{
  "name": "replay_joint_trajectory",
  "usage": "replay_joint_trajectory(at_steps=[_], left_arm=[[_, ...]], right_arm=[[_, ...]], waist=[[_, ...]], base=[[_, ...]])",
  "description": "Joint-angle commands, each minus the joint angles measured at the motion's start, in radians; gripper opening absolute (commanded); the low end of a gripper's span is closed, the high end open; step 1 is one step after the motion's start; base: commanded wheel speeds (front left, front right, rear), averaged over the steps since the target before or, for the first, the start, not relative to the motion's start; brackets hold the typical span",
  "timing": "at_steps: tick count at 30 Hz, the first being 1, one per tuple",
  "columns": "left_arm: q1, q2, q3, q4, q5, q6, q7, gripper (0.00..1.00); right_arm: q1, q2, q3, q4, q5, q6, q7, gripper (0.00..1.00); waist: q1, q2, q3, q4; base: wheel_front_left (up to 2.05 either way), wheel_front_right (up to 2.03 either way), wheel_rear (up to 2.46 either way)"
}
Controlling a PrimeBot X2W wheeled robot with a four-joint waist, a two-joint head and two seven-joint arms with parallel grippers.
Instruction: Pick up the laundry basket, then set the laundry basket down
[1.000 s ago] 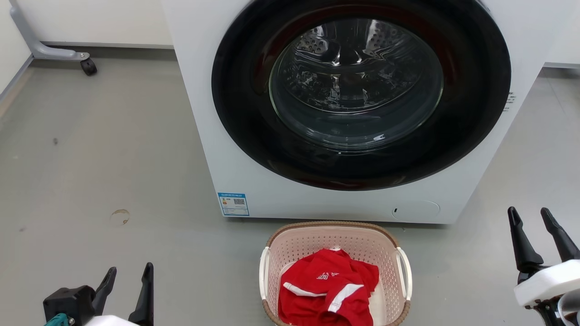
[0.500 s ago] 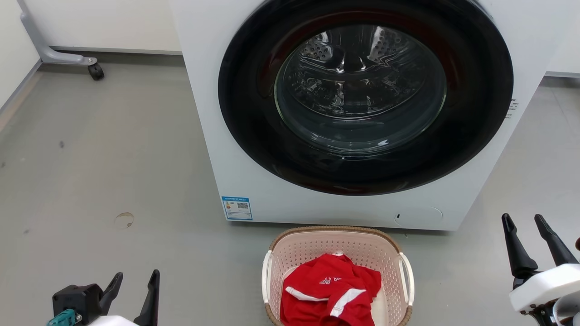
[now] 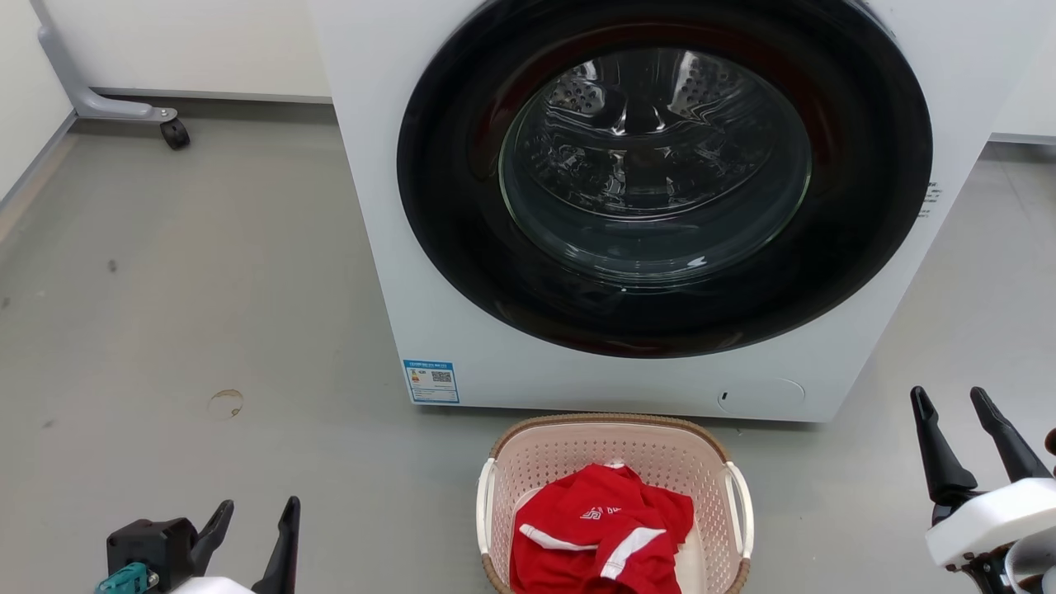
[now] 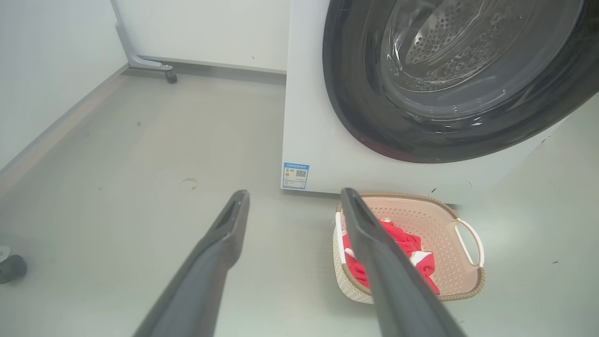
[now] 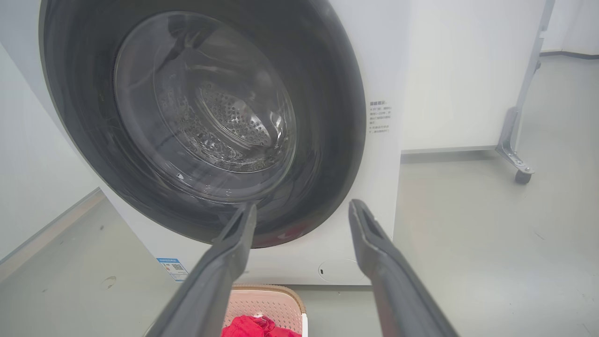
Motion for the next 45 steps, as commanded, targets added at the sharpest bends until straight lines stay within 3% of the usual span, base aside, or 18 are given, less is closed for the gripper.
replay_joint_trajectory(at_steps=[1, 45], left_arm=[[-0.071, 0.032, 0.04, -0.026, 0.012, 0.01, 0.001, 1.0], [-0.087, 0.035, 0.03, -0.004, 0.01, 0.001, -0.011, 1.0]], right_arm=[[-0.009, -0.026, 0.018, -0.027, -0.01, -0.003, 0.004, 1.0], [-0.003, -0.021, 0.012, -0.049, -0.022, -0.003, 0.019, 1.0]], waist=[[0.0, -0.0001, 0.0, 0.0], [0.0, -0.0001, 0.006, 0.009]], base=[[0.0, 0.0, 0.0], [0.0, 0.0, 0.0]])
